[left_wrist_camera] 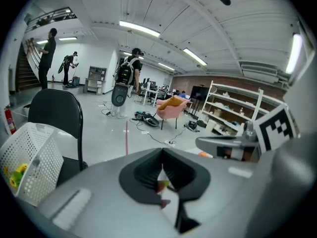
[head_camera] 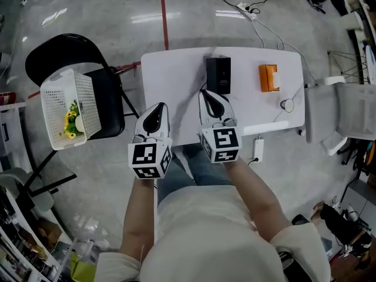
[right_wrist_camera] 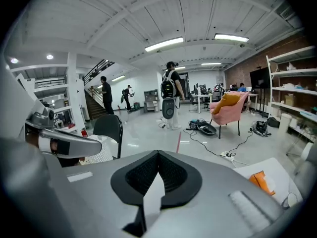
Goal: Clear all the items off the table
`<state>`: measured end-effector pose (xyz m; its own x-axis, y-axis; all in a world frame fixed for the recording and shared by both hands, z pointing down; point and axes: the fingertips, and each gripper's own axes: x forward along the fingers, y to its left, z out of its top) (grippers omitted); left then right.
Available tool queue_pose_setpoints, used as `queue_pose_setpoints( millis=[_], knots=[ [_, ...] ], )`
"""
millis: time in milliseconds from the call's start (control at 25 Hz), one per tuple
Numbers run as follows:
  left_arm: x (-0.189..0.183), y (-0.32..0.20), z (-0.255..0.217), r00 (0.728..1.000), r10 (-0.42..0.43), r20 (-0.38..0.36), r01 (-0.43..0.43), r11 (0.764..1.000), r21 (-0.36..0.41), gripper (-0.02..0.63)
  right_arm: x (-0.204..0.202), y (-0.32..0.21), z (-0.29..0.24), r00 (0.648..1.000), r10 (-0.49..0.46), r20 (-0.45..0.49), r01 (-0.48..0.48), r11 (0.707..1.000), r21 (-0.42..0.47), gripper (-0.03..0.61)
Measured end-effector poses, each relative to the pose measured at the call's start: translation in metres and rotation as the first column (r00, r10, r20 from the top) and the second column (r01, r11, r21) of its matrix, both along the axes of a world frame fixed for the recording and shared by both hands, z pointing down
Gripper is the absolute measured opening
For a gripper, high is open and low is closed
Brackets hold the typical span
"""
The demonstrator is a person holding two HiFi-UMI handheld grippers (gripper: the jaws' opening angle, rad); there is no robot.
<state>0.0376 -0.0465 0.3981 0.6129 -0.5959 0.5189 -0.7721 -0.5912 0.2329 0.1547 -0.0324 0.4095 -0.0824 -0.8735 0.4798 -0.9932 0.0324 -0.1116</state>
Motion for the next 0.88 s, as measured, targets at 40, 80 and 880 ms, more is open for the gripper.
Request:
queue_pose_setpoints(
  millis=[40,80,880],
  knots=[
    [0.007,0.002,0.004,1.0,0.002,0.002,-0.002,1.0,-0.003,0.009,0.008,0.002,0.005,1.0,0.007,-0.003,-0.008,1.0,-0.006,-0.002],
    [0.013,0.003,0.008,1.0,0.004,0.005,-0.004,1.0,-0.007,0.009,0.016,0.003,0.01,1.0,0.015,-0.004,-0.015,1.0,-0.013,-0.002],
    [0.096,0.017,0.14,0.995,0.088,0.055,-0.082,0.99,-0.114,0.009,0.113,0.031,0.165,0.992,0.123,-0.007,-0.123,0.976,-0.182,0.272]
  ],
)
